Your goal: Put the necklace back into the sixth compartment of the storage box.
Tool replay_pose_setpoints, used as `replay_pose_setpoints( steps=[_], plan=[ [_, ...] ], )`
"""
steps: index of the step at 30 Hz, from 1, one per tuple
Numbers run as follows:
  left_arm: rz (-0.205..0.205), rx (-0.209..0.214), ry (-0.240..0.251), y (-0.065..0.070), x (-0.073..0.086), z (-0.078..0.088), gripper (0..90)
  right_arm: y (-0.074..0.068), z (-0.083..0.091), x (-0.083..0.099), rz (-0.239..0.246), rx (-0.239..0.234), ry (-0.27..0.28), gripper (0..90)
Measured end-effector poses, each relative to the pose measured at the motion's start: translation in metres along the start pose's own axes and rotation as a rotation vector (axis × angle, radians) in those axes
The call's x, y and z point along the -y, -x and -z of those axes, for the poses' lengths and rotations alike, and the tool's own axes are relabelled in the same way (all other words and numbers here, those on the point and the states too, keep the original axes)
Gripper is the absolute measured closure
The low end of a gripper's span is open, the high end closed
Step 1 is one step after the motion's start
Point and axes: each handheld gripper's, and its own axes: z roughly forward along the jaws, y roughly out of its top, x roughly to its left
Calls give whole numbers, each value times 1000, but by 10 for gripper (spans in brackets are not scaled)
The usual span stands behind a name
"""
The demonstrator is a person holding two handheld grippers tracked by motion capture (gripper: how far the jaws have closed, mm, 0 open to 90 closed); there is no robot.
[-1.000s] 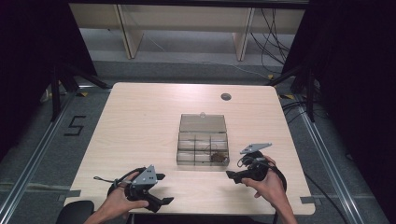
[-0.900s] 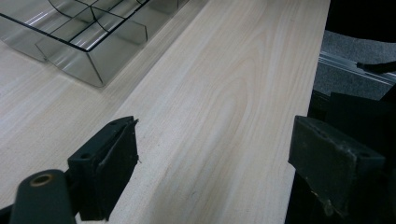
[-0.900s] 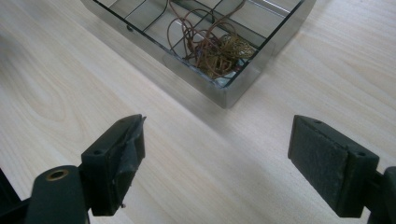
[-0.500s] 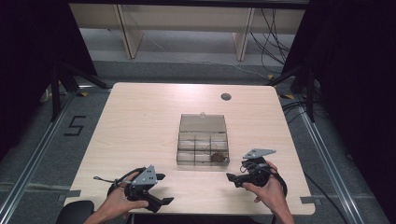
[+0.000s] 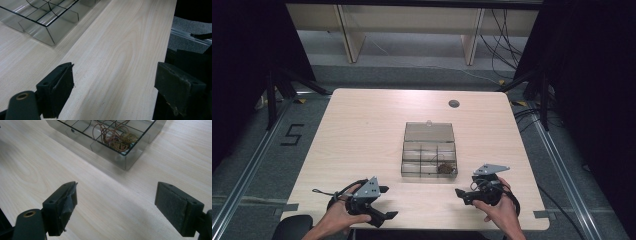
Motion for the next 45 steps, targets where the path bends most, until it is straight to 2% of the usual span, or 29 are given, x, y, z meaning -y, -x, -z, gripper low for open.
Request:
replay_pose_setpoints(
  steps=[2,3,4,5,7,8,9,10,11,14,15,17,18,21,22,23,24,25,28,29,30,34,36,37,38,40,42,44,45],
  plan=[
    [10,-1,8,1,0,0,151,-2,-2,3,-10,-11,24,187],
    [10,-1,8,1,0,0,151,-3,0,4,6,26,7,187],
    [8,-1,7,1,0,0,151,-6,-2,5,-21,22,31,187],
    [8,-2,7,2,0,0,151,-7,0,5,-14,24,4,187],
    [13,-1,13,2,0,0,151,-8,0,6,8,27,11,188],
    [6,-1,7,2,0,0,151,-11,0,7,-8,25,13,188],
    [-6,0,7,1,-1,0,151,-10,-3,8,7,23,60,187],
    [-10,3,6,1,-1,0,151,-11,1,7,5,24,6,188],
    [6,8,5,1,0,0,151,-12,2,8,0,23,10,188],
    [-7,-5,-4,1,0,0,151,-13,2,9,1,21,5,187],
    [-5,-4,-3,1,0,0,151,-13,0,11,18,21,24,184],
    [0,-1,-2,1,0,0,151,-13,-1,12,16,24,36,183],
    [1,-2,-2,2,0,0,151,-14,1,12,5,18,11,181],
    [0,-1,0,2,0,0,151,-14,1,14,-1,0,8,170],
    [-1,-1,-1,2,0,0,151,-15,0,16,-5,18,26,169],
    [9,5,9,3,0,-1,151,-14,1,16,1,16,11,167],
    [10,5,10,3,0,-1,151,-15,-1,18,-14,11,31,168],
    [10,6,10,3,0,-1,151,-15,0,19,0,17,7,170],
    [3,3,8,3,0,-1,151,-16,0,22,-6,27,1,175],
    [3,3,9,3,0,-1,151,-15,-1,22,-6,2,-1,176],
    [8,5,10,3,0,-1,151,-15,0,24,12,28,10,174],
    [5,2,9,3,0,-1,151,-16,-1,27,5,32,32,171],
    [3,3,7,3,0,-1,151,-18,1,28,-10,21,3,165],
    [2,3,5,3,0,-1,151,-18,1,29,-14,18,5,165],
    [3,3,7,3,0,-1,151,-17,1,31,7,28,7,165],
    [4,2,8,3,0,-1,151,-17,1,32,-6,1,4,165],
    [4,1,9,3,0,-1,151,-18,1,34,4,32,14,165],
    [4,3,6,3,0,-1,151,-20,2,36,-17,31,9,165],
    [-3,5,5,3,0,-1,151,-19,1,37,6,30,17,166]
  ],
)
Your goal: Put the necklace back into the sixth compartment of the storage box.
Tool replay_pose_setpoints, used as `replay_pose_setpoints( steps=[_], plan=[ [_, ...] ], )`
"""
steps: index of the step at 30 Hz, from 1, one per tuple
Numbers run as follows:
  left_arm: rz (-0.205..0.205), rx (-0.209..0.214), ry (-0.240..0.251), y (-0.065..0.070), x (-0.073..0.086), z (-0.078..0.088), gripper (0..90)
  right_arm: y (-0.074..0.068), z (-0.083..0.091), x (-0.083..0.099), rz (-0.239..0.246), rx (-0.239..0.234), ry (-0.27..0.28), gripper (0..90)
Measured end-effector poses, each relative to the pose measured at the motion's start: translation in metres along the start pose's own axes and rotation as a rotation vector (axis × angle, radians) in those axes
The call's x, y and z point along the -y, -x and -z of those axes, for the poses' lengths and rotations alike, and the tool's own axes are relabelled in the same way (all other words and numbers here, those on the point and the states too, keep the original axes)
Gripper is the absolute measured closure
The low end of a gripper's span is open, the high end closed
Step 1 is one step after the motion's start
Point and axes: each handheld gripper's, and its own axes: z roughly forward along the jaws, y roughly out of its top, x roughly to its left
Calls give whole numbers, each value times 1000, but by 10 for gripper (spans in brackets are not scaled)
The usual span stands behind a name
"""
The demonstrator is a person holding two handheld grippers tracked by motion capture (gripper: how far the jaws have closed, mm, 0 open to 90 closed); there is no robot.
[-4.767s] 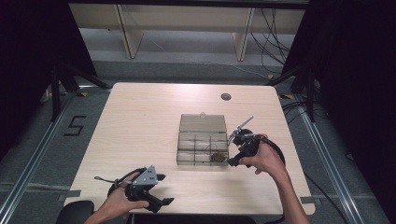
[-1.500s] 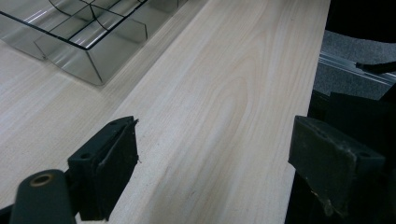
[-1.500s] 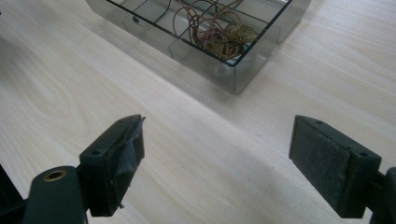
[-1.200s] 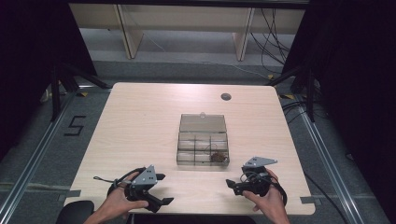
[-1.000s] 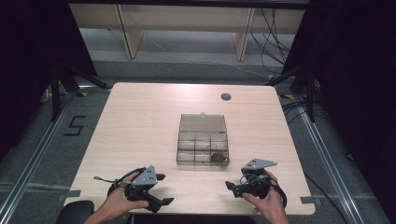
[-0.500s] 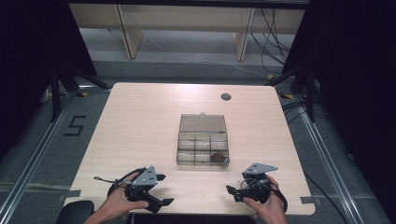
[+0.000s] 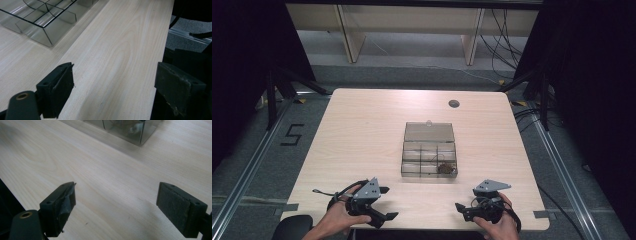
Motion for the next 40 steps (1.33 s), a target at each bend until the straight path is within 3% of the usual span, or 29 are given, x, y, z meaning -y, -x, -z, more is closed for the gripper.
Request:
replay_pose_setpoints(
  steps=[1,3,6,9,11,13,14,16,17,19,22,24,27,28,34,38,40],
  plan=[
    [-20,2,-4,-1,0,0,151,-2,1,0,-18,-1,0,166],
    [-21,2,-4,-1,0,0,151,-3,0,2,-13,-11,-10,166],
    [4,-1,-3,1,0,0,151,-6,1,4,-13,-4,-7,166],
    [3,-1,-2,1,0,0,151,-7,1,5,4,-6,0,165],
    [-27,-1,-10,-2,0,0,151,-8,1,7,3,-1,9,165],
    [-8,0,-3,-1,0,0,151,-9,2,8,-11,-21,0,165],
    [-20,9,-2,-1,0,-1,151,-9,2,9,-15,-28,2,165],
    [-18,8,-3,-1,0,-1,151,-8,1,10,12,-6,17,165],
    [-7,5,-16,-2,0,0,151,-11,3,9,-12,5,15,165],
    [-2,7,-10,-1,0,0,151,-10,4,10,-7,8,26,165],
    [2,9,-5,-1,0,-1,151,-11,5,11,-17,9,24,165],
    [4,9,-3,-1,0,-1,151,-10,4,12,7,10,30,165],
    [6,0,-1,0,0,0,151,-12,4,12,-19,8,24,165],
    [5,0,-2,0,0,0,151,-10,3,13,3,6,32,165],
    [9,10,-5,0,0,0,151,-10,3,14,8,9,26,165],
    [0,-7,-5,-1,0,0,151,-9,4,14,9,10,27,165],
    [-1,-7,-7,-1,0,1,151,-10,3,14,-8,-12,29,165]
  ],
)
